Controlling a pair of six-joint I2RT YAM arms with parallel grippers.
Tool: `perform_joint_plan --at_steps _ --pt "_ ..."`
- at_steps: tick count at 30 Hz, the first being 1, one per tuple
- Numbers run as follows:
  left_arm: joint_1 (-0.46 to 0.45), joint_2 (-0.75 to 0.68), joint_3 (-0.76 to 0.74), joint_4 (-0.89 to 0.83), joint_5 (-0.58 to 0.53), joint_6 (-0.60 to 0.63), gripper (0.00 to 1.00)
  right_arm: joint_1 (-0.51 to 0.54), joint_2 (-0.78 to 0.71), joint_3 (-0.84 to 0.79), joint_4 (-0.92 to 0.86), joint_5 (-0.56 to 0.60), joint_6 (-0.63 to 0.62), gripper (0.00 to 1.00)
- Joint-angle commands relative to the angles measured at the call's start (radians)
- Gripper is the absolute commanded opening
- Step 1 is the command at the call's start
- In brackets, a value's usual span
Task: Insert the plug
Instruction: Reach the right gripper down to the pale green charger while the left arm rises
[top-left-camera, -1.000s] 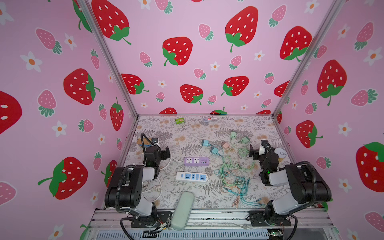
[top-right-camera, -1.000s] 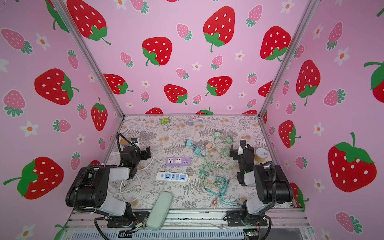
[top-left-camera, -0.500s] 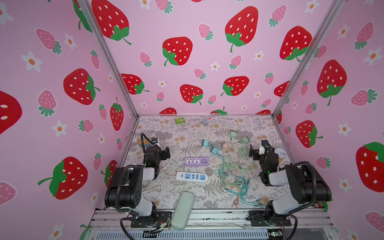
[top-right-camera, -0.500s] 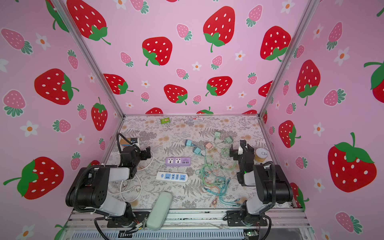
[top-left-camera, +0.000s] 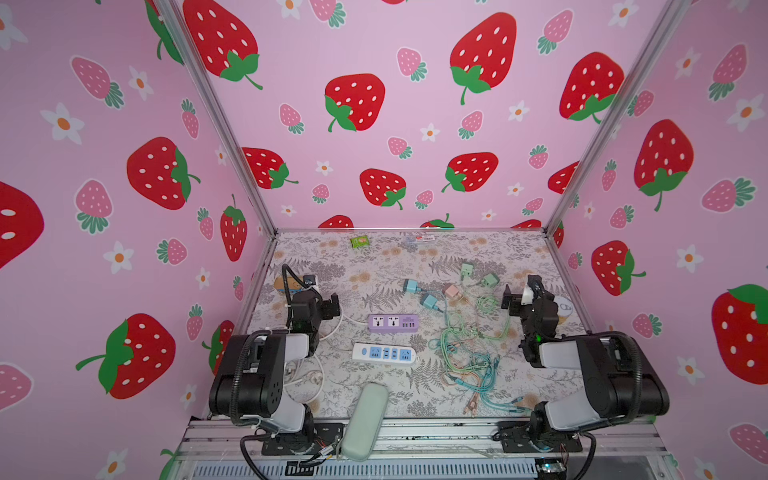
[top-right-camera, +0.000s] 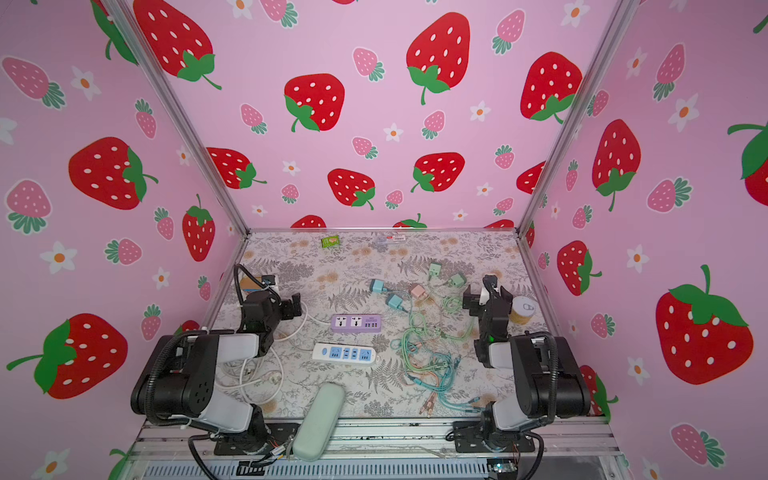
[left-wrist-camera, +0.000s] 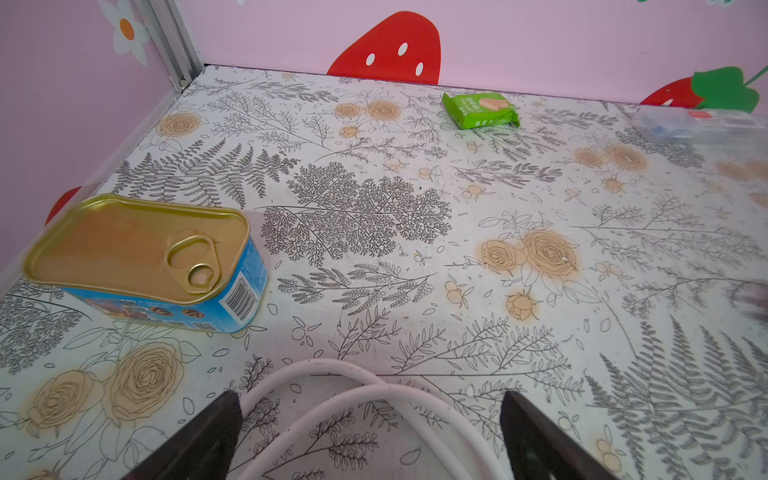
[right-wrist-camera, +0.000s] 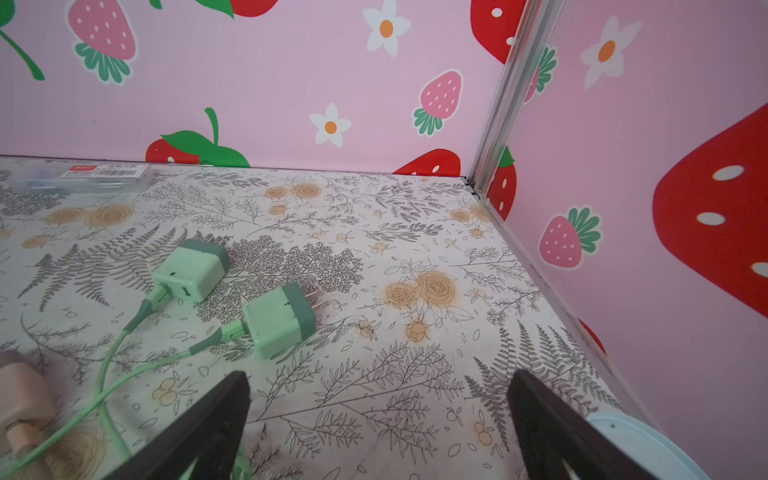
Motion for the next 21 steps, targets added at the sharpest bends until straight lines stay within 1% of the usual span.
perform_joint_plan --at_steps 1,3,5,8,11,16,21 --pt "-0.014 -0.070 0.074 -0.139 -0.051 -0.001 1.00 -0.001 -0.041 0.059 -0.167 0.069 0.055 1.00" --pt "-0.040 -0.106 0.077 -0.177 -0.068 0.009 1.00 -0.001 -0.057 0.087 -0.242 0.082 0.100 0.99" --pt "-0.080 -0.145 0.082 -0.222 -0.106 0.023 1.00 -0.001 -0.073 0.133 -0.348 0.070 0.147 0.96" --pt "-0.138 -0.197 0.106 -0.299 -0.128 0.033 1.00 0.004 -0.086 0.209 -0.497 0.052 0.206 0.93" --pt "-0.191 -0.241 0.147 -0.388 -0.145 0.042 1.00 0.014 -0.094 0.269 -0.606 0.017 0.254 0.91" --pt "-0.246 -0.313 0.198 -0.507 -0.153 -0.024 1.00 0.026 -0.061 0.383 -0.769 -0.044 0.342 0.85" --pt "-0.293 -0.372 0.240 -0.626 -0.149 -0.062 1.00 0.036 -0.003 0.482 -0.856 -0.080 0.425 0.83"
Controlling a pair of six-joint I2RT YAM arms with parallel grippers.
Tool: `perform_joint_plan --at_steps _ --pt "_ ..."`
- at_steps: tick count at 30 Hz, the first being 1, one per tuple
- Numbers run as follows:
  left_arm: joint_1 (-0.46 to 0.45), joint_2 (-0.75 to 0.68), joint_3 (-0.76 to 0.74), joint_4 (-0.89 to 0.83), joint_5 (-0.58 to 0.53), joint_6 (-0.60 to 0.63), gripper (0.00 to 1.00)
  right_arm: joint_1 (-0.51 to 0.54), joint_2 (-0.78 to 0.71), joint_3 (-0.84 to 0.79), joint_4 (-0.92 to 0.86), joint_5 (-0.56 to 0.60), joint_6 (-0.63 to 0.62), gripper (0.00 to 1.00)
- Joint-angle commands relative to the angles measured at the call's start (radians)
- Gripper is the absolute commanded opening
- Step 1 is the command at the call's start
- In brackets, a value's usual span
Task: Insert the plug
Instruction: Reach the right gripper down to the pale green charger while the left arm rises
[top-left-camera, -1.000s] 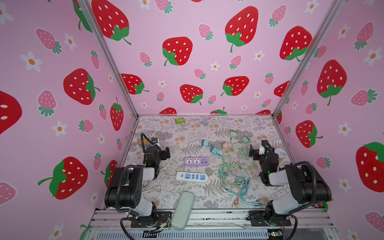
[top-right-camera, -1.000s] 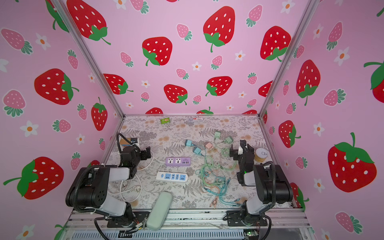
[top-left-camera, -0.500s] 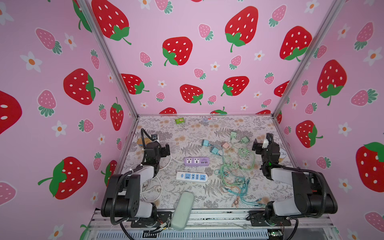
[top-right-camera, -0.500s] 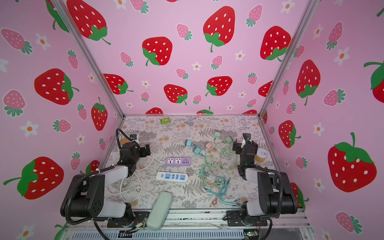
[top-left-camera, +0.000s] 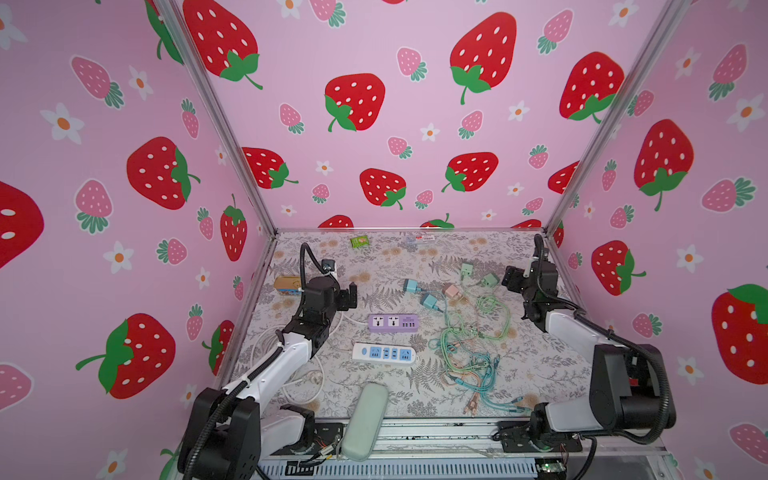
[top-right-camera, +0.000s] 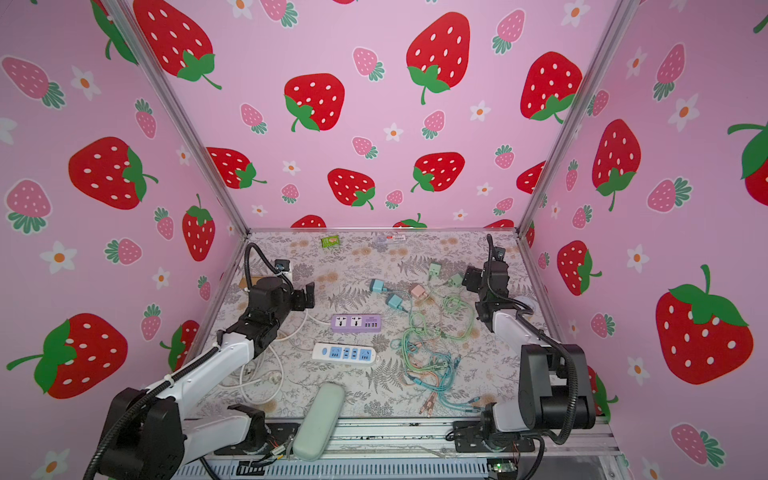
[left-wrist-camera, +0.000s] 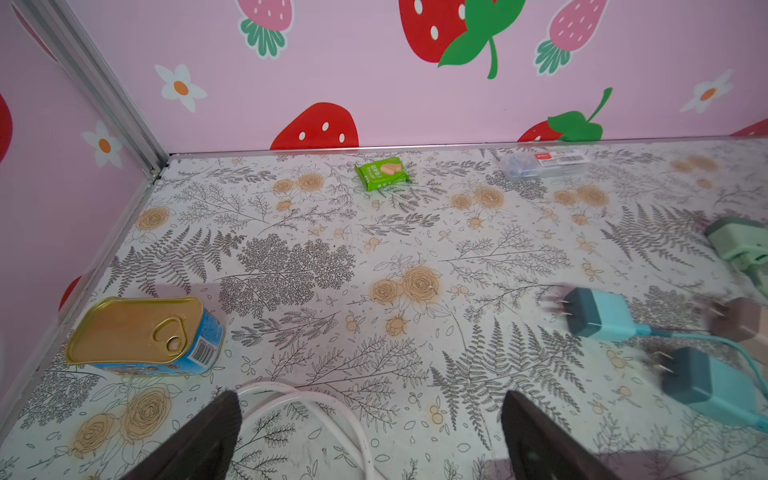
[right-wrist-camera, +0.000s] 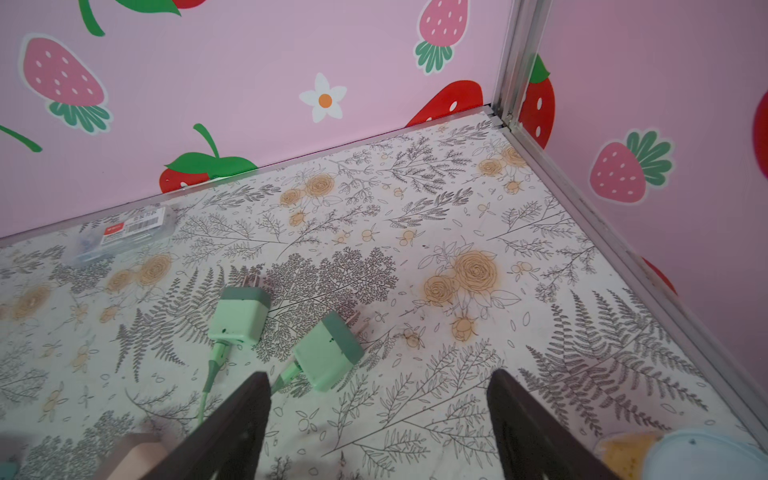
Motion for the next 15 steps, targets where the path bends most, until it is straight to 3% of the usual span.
perform_joint_plan --at_steps 1,9,15 --pt "-0.026 -0.036 0.066 -0.147 -0.011 -0.042 1.00 0.010 0.047 0.065 -0.119 -0.037 0.104 0.82" --pt "-0.081 -0.119 0.093 -0.260 0.008 -0.119 0.99 0.033 0.221 0.209 -0.201 -0.008 0.178 0.78" --pt "-0.122 -0.166 0.006 -0.218 0.047 -0.165 0.99 0.063 0.297 0.230 -0.146 0.018 0.259 0.78"
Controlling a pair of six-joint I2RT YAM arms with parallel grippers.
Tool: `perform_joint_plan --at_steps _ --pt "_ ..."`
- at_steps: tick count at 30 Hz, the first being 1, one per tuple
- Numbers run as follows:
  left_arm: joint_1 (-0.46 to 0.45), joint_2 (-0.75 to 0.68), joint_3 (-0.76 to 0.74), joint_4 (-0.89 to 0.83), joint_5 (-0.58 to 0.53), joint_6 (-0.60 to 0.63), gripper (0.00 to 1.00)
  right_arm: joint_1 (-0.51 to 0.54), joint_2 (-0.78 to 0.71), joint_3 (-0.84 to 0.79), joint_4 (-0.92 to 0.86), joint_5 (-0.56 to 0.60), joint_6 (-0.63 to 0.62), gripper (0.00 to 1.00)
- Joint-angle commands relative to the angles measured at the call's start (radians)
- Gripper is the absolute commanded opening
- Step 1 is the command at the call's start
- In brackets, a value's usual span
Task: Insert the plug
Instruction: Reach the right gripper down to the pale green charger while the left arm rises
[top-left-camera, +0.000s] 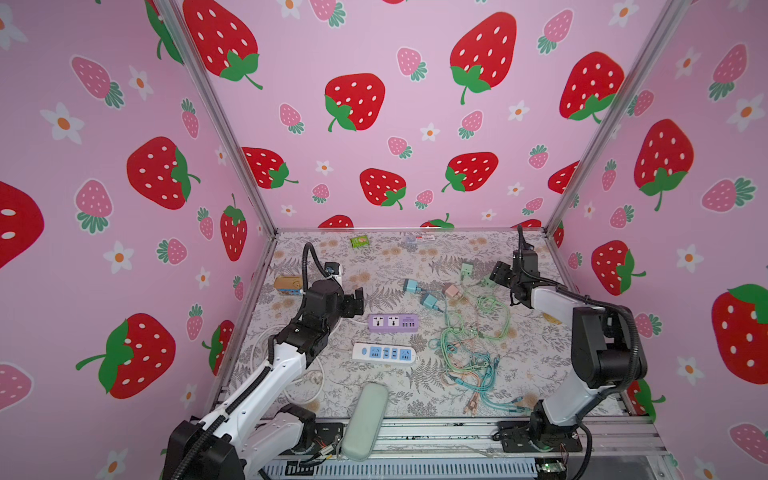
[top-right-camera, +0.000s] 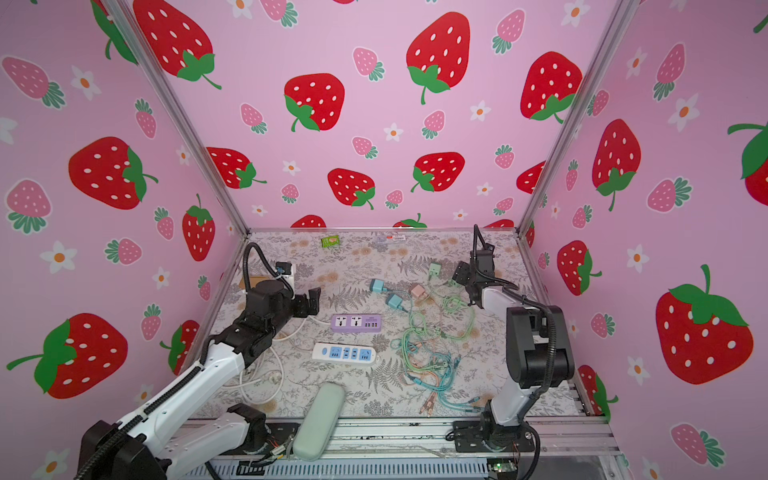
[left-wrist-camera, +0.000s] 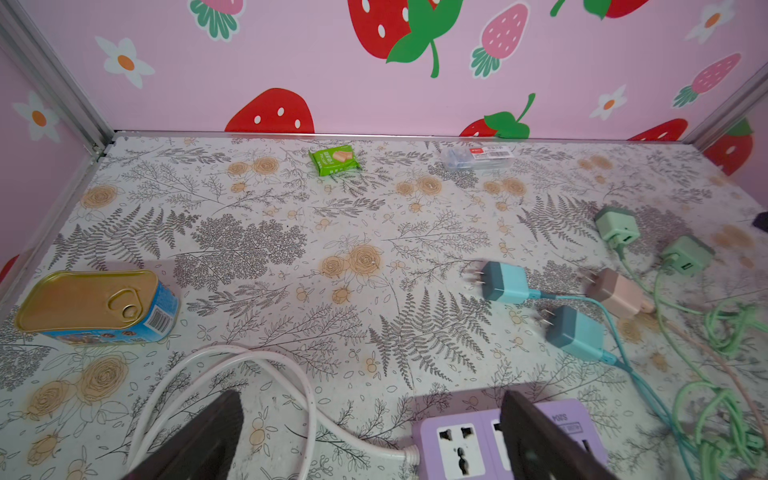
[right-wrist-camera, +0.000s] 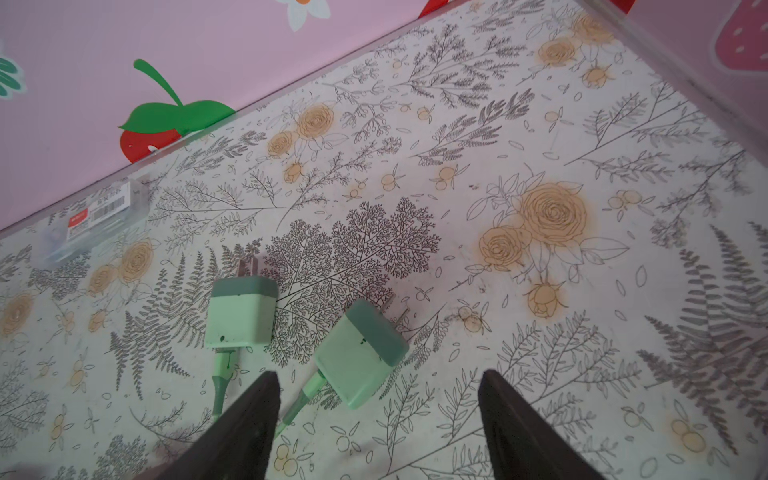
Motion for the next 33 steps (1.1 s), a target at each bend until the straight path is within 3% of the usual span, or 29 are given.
perform_joint_plan --at_steps 1,13,33 --pt "-0.027 -0.013 -0.031 -0.018 0.007 -0.041 0.99 0.026 0.039 0.043 -0.007 0.035 0.082 0.78" --pt "-0.074 -0.113 -0.060 -0.084 0.040 -0.094 0.99 0.069 0.132 0.080 -0.001 0.150 0.186 0.79" --pt "-0.082 -0.205 0.002 -0.202 0.024 -0.121 0.98 0.109 0.250 0.132 -0.018 0.203 0.301 0.78"
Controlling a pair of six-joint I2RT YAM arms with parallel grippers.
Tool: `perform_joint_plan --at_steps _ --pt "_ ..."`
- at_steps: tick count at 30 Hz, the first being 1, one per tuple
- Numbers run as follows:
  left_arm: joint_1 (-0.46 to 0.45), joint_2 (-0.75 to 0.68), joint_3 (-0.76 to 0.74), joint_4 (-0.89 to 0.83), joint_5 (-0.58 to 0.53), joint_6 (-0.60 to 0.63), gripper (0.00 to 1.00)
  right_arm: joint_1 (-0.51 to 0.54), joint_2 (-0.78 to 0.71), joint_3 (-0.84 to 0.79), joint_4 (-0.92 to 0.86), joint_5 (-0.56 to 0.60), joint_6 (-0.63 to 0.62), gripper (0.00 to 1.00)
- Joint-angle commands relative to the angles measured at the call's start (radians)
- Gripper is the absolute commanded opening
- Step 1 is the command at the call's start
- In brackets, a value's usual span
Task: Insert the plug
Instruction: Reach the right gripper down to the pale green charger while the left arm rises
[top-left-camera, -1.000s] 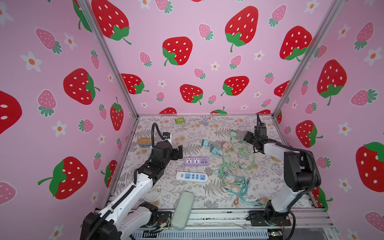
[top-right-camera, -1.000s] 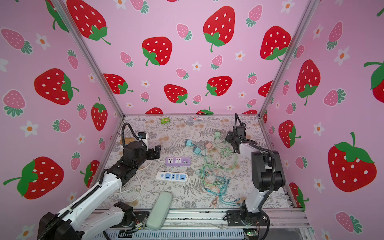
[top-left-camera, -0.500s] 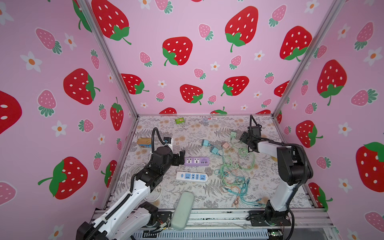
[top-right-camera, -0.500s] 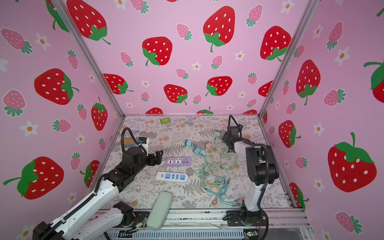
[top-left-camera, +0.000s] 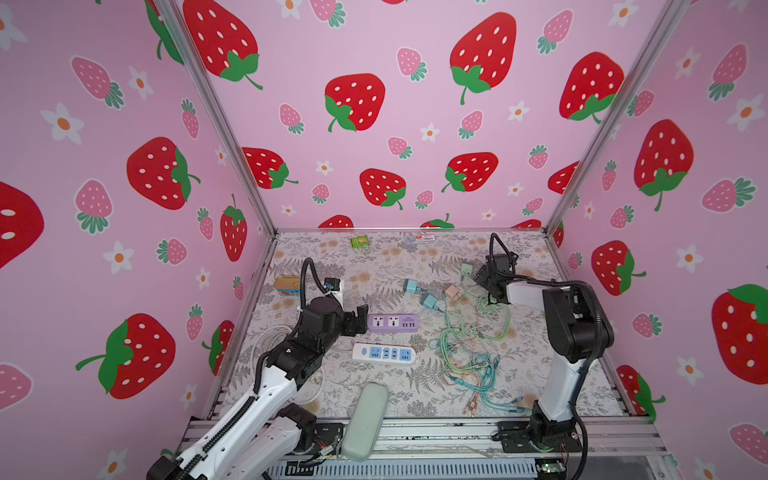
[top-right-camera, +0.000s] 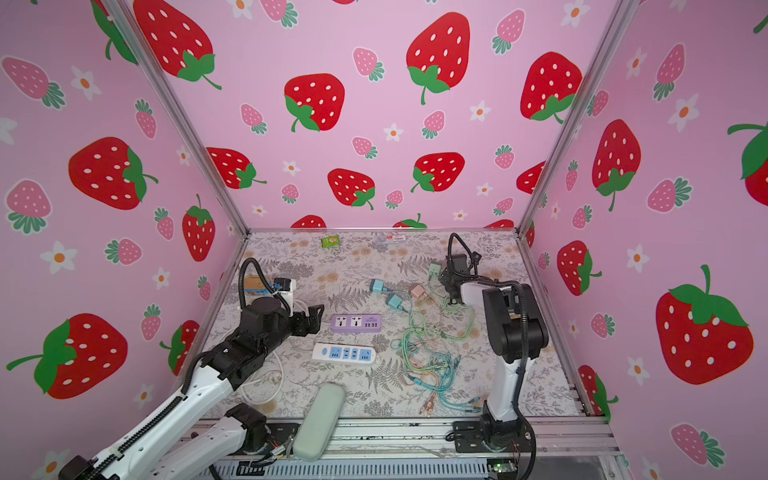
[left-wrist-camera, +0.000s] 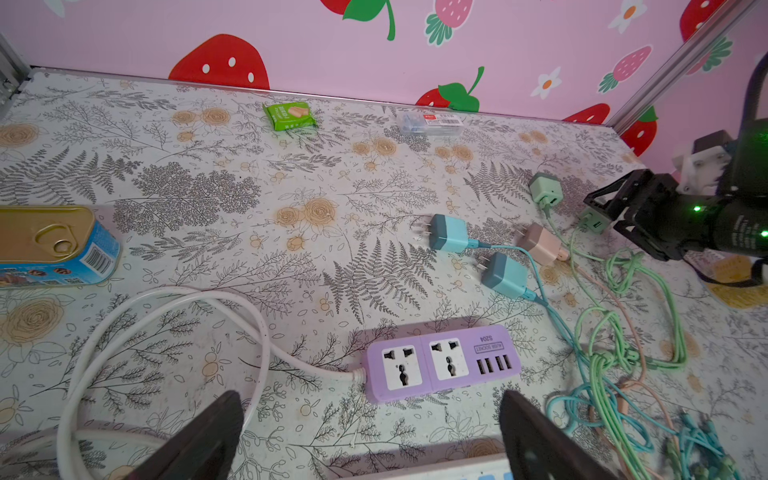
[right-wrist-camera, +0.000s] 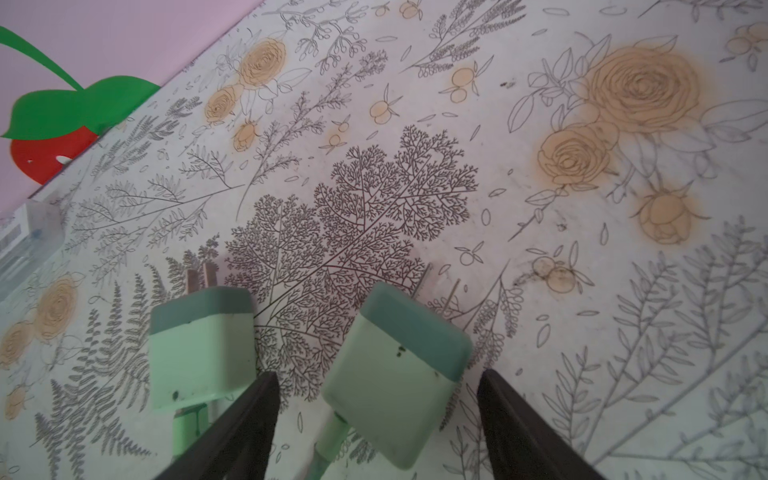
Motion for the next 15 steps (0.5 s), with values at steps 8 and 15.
perform_joint_plan --at_steps 8,15 --pt "-0.004 -0.072 0.081 -0.087 -0.036 -0.031 0.98 0.003 0.088 0.077 -0.040 0.038 0.025 0.73" --pt "-0.004 -0.065 0.097 -0.104 -0.037 -0.031 0.98 0.003 0.116 0.093 -0.046 0.026 0.004 0.64"
